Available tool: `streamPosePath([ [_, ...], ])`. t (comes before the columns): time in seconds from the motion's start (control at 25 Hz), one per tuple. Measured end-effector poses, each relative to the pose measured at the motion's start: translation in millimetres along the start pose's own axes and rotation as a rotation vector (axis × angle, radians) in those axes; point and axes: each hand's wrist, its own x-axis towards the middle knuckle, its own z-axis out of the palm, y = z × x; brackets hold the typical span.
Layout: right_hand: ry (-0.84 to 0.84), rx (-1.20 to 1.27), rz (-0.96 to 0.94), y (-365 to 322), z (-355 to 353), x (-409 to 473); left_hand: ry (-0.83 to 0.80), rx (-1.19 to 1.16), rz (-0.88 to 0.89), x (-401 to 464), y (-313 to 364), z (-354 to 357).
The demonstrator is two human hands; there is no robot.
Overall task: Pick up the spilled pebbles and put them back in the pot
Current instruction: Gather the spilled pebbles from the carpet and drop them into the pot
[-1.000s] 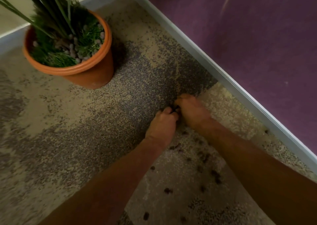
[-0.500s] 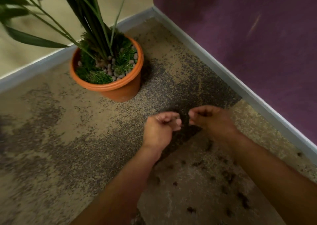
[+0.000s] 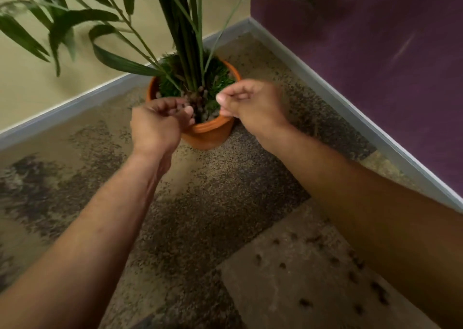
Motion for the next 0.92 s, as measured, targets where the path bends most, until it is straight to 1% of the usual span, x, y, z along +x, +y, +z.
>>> streamPosePath([
  [0.12, -0.073, -0.130, 0.002, -1, 12, 7, 0.038, 0.218, 0.044, 17, -4, -9],
  [0.2, -0.040, -0.164, -0.038, -2, 4, 3, 0.081, 0.311, 0.105, 18, -5, -13],
  [0.28, 0.013, -0.102, -0.083, 1, -17, -4, 0.086, 0.303, 0.205, 8, -6, -15],
  [0.36, 0.045, -0.051, -0.085, 8, -42, -17, 0.115, 0.292, 0.351, -13, -14, -14],
  [0.44, 0.080, -0.089, -0.062, 23, -67, -36, 0.133, 0.263, 0.460, -43, -33, -6],
  [0.48, 0.105, -0.138, -0.041, 35, -81, -47, 0.102, 0.258, 0.475, -60, -46, 2],
  [0.52, 0.126, -0.216, -0.020, 49, -95, -58, 0.040, 0.285, 0.471, -78, -61, 12],
  [0.6, 0.130, -0.511, 0.004, 79, -129, -81, -0.195, 0.415, 0.464, -113, -93, 36],
  [0.64, 0.088, -0.692, 0.014, 94, -149, -95, -0.327, 0.498, 0.465, -132, -111, 49],
  [0.72, -0.084, -1.011, 0.027, 123, -180, -124, -0.522, 0.686, 0.479, -163, -142, 66],
  [0.8, -0.200, -1.211, 0.028, 142, -200, -146, -0.617, 0.865, 0.550, -183, -162, 74],
  [0.92, -0.321, -1.303, 0.012, 157, -206, -164, -0.730, 0.969, 0.655, -199, -175, 80],
])
